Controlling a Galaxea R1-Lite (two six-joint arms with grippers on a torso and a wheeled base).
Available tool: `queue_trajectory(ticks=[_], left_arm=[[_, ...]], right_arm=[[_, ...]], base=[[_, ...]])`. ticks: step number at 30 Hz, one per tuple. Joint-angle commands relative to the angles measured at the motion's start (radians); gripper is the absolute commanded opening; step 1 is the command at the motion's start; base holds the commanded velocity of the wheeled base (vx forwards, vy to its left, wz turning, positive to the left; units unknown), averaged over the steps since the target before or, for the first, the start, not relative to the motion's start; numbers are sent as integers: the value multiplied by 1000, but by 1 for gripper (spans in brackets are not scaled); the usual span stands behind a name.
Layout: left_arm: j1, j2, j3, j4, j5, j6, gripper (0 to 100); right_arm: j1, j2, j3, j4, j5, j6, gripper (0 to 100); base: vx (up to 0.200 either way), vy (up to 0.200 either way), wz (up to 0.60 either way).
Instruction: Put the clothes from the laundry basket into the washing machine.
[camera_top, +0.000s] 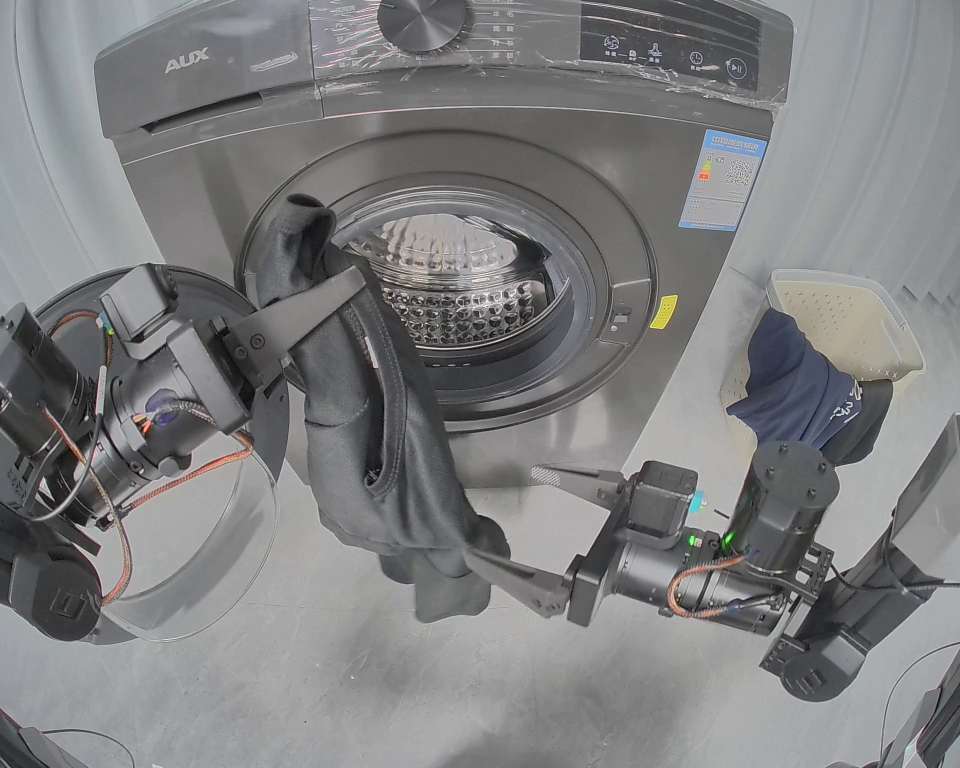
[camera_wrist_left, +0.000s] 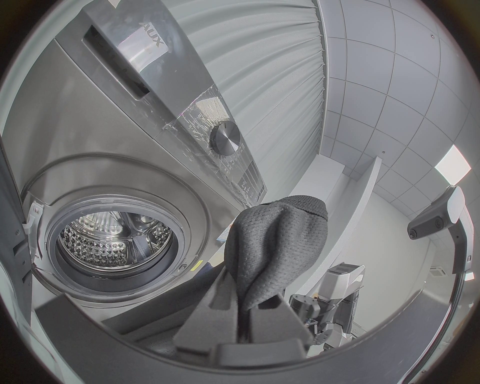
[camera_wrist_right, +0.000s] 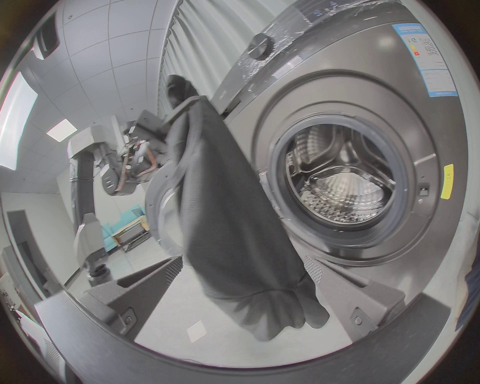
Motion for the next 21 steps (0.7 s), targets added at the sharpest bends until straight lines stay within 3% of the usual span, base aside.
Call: queue_trajectory(ticks=[1, 11, 17, 21], left_arm=[[5, 14, -11, 0, 2, -1, 0], [6, 9, -3, 1, 4, 0, 0], [6, 20, -14, 3, 22, 0, 0], [6, 20, -14, 3, 22, 0, 0]], right_arm=[[69, -37, 46, -1, 8, 5, 100], [140, -2, -57, -2, 3, 26, 100], [175, 35, -65, -2, -4, 35, 100], [175, 88, -118, -10, -38, 37, 100]], base=[[0, 0, 0], [0, 0, 0], [0, 0, 0], [0, 0, 0]])
